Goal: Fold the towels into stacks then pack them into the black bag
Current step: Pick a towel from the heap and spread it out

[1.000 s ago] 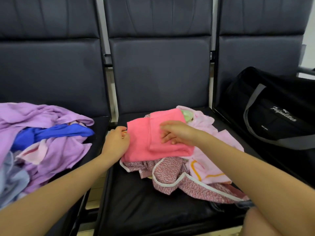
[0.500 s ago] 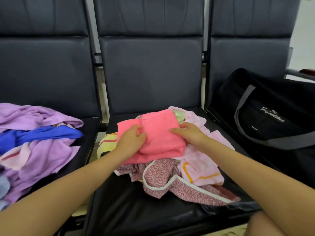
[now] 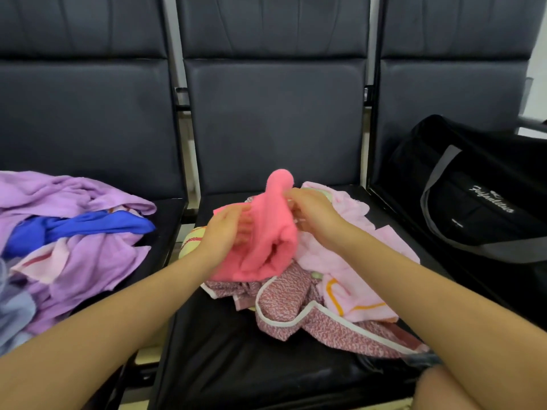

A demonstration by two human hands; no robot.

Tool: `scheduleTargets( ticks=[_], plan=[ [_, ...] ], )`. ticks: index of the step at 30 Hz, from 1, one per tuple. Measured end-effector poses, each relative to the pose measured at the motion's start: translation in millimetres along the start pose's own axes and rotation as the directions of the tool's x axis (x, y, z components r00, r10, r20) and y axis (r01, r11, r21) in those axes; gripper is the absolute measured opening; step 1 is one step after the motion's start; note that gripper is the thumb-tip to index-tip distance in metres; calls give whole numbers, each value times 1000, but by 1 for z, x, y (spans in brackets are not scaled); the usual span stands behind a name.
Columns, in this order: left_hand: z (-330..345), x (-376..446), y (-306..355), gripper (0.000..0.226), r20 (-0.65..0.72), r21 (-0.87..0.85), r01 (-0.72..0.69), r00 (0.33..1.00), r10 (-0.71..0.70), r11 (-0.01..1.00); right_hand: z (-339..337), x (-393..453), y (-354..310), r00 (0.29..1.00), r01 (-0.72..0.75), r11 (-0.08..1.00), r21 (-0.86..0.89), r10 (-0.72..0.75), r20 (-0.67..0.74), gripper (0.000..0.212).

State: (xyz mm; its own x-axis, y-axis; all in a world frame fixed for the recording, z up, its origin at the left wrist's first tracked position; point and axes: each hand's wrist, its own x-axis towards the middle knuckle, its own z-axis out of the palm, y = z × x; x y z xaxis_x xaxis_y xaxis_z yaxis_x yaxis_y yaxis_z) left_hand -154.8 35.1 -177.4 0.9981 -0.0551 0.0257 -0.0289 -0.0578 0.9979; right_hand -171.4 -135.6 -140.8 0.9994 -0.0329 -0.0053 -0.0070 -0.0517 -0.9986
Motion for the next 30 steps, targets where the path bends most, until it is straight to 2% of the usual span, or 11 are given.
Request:
scheduleTargets(
  ticks=[2, 4, 7, 9, 12, 16, 20, 22, 25, 27, 30],
  plan=[
    [-3, -5, 2, 35, 48, -193, 132, 991, -125, 972, 19, -1, -1, 992, -50, 996, -68, 57, 112, 20],
    [-6, -6, -1, 35, 28, -256, 232, 972, -233, 939, 33, -1, 5, 986, -23, 985, -170, 51, 162, 16],
    [-10, -5, -3, 37, 9, -264, 320, 944, -329, 910, 39, 5, 20, 991, 103, 956, -276, -74, 114, 27],
    [-10, -4, -3, 36, -4, -245, 337, 937, -349, 909, 36, 8, 27, 988, 149, 934, -325, -150, 23, 22],
    [-6, -3, -1, 28, 7, -222, 328, 942, -335, 918, 27, 9, 39, 990, 100, 941, -323, -125, -59, 17],
    [-4, 0, 8, 24, 17, -111, 333, 943, -333, 936, 21, 5, 42, 995, 79, 964, -255, -94, -46, 22],
    [-10, -1, 8, 13, -199, -32, 140, 969, -143, 990, 29, 10, 46, 993, 71, 958, -278, -95, -73, 17],
    [-17, -1, 6, 15, -241, -41, 102, 964, -109, 994, 34, 10, 47, 997, 51, 950, -309, -64, -34, 27],
    [-32, -1, -10, 22, -215, 264, 153, 972, -97, 952, 41, 6, 46, 999, 23, 890, -455, -6, 38, 47],
    [-43, -4, -23, 33, -171, 563, 136, 984, -46, 815, 48, 3, 45, 996, -26, 850, -527, 68, 60, 38],
    [-50, -8, -32, 36, -111, 718, 56, 993, 35, 694, 58, 1, 44, 981, -114, 847, -519, 180, 78, 57]
  ],
)
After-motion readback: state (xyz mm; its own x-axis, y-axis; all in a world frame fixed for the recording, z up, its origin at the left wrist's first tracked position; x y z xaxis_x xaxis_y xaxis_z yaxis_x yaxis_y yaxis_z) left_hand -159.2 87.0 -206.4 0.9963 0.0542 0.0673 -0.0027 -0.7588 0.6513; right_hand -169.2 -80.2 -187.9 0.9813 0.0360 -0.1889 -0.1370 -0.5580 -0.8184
